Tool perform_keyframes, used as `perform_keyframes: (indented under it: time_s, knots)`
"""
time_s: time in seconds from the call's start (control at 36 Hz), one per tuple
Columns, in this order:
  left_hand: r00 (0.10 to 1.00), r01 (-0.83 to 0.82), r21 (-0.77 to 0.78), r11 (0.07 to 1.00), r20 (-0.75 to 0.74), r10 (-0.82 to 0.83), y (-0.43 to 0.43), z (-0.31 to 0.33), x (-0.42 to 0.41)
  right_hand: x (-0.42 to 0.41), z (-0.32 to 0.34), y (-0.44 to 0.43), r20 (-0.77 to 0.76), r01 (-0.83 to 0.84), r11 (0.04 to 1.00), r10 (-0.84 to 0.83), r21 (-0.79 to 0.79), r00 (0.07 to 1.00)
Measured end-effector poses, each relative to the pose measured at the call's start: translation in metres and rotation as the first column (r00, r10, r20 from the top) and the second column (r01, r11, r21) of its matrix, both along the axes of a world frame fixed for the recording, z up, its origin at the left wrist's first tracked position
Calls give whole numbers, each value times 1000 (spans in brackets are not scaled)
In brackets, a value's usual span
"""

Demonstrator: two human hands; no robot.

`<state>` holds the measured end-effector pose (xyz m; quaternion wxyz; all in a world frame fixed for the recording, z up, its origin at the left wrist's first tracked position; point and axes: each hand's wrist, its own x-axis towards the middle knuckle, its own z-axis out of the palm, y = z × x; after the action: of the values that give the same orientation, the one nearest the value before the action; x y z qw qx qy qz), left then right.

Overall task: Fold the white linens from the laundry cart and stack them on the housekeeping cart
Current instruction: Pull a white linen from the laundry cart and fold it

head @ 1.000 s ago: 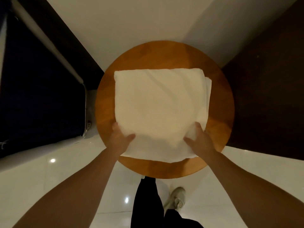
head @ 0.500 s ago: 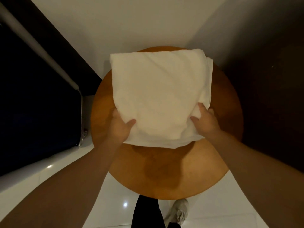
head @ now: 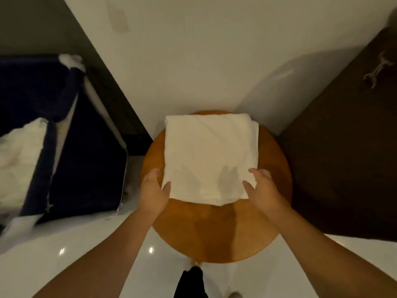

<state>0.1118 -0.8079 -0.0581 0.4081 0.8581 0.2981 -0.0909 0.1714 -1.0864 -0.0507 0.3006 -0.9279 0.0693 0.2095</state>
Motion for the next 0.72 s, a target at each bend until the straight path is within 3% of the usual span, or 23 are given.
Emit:
perform_keyframes:
  time_s: [0.14,0.28,0.39,0.72]
  knots:
    - [993,-48,8,999,111,46,-9,88,-47,-23,79,0,128,-81,995,72,61,989]
    - [969,-74,129,989,243,40,-8,170,-106,-47,160,14,277,-207,973,172,101,945]
    - [942,-99,260,961,335,6,4,224,-150,-68,215,36,400,-336,933,261,128,879]
    - [862,-310,390,867,500,83,97,323,-261,-136,329,155,618,-588,806,431,63,658]
